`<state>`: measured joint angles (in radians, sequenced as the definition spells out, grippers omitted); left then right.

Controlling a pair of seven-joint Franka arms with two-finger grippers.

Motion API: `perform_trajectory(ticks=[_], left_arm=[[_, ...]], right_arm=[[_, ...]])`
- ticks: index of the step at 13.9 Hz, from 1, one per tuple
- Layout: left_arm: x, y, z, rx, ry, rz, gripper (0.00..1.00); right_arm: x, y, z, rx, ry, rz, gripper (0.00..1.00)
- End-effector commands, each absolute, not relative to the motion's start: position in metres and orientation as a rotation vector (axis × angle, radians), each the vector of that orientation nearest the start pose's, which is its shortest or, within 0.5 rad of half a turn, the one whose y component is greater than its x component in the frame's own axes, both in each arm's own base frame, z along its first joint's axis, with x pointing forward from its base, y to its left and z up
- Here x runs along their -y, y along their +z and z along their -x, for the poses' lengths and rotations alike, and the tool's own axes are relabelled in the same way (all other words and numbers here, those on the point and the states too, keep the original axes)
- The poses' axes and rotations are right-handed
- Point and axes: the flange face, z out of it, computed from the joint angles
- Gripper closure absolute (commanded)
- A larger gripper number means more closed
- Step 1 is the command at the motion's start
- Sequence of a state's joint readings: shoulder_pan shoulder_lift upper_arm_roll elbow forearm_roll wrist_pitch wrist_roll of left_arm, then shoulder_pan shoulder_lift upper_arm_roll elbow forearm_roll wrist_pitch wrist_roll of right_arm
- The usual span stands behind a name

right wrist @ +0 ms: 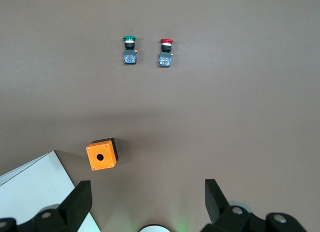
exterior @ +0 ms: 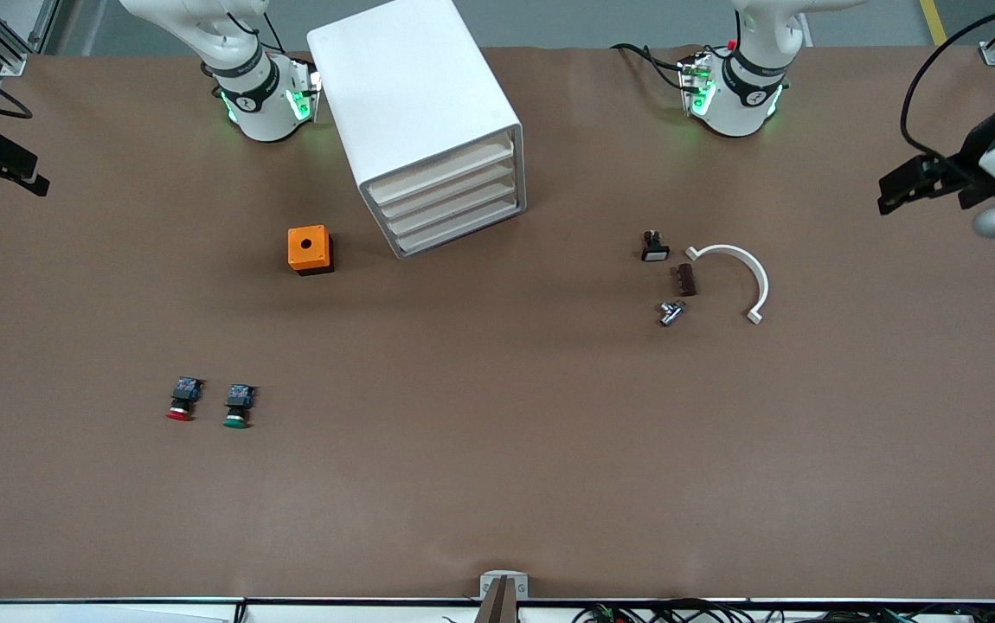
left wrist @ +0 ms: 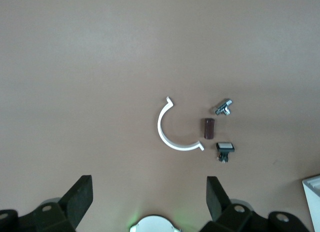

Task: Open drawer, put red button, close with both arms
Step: 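Reach the left gripper toward the cabinet while the right gripper reaches the buttons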

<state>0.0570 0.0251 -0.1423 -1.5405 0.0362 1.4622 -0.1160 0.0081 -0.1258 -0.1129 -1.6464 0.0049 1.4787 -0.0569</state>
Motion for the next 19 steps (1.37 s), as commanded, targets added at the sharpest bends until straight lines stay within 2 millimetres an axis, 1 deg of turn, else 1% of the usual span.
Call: perform_trajectory(ticks=[1, 3, 5, 7, 8, 9, 11, 13, 14, 15, 16, 17, 19], left_arm=[[0.04, 0.588, -0.567, 0.045, 0.114, 3.08, 0.0], [0.043, 0.554, -0.581, 0.062, 0.113, 3.085, 0.0], [0.055, 0.522, -0.595, 0.221, 0.163, 3.073, 0.0], [0.083, 0.489, -0.607, 0.442, 0.212, 3.055, 0.0], [0.099, 0.478, -0.611, 0.518, 0.203, 3.041, 0.0], [0.117, 0.464, -0.615, 0.546, 0.199, 3.036, 0.0], [0.139, 0.439, -0.62, 0.613, 0.22, 3.023, 0.0], [0.176, 0.401, -0.621, 0.78, 0.31, 2.989, 0.0], [0.198, 0.386, -0.62, 0.825, 0.345, 2.968, 0.0], [0.22, 0.372, -0.619, 0.878, 0.369, 2.939, 0.0], [0.238, 0.354, -0.614, 0.952, 0.418, 2.897, 0.0], [0.26, 0.336, -0.605, 1.031, 0.494, 2.862, 0.0], [0.299, 0.321, -0.598, 1.206, 0.62, 2.805, 0.0]], right_arm=[[0.058, 0.657, -0.496, -0.056, 0.026, 3.131, 0.0], [0.056, 0.663, -0.497, -0.047, 0.022, 3.132, 0.0], [0.059, 0.662, -0.499, -0.066, 0.024, 3.132, 0.0], [0.064, 0.655, -0.505, -0.077, 0.044, 3.135, 0.0], [0.065, 0.645, -0.512, -0.087, 0.075, 3.135, 0.0], [0.064, 0.626, -0.525, -0.084, 0.12, 3.135, 0.0], [0.066, 0.572, -0.562, -0.079, 0.201, 3.138, 0.0], [0.072, 0.544, -0.583, -0.081, 0.227, 3.144, 0.0], [0.08, 0.52, -0.596, -0.098, 0.24, 3.148, 0.0], [0.083, 0.506, -0.605, -0.104, 0.221, 3.153, 0.0], [0.09, 0.497, -0.614, -0.121, 0.166, 3.156, 0.0], [0.091, 0.486, -0.62, -0.13, 0.134, 3.16, 0.0], [0.092, 0.461, -0.63, -0.177, 0.122, 3.162, 0.0]])
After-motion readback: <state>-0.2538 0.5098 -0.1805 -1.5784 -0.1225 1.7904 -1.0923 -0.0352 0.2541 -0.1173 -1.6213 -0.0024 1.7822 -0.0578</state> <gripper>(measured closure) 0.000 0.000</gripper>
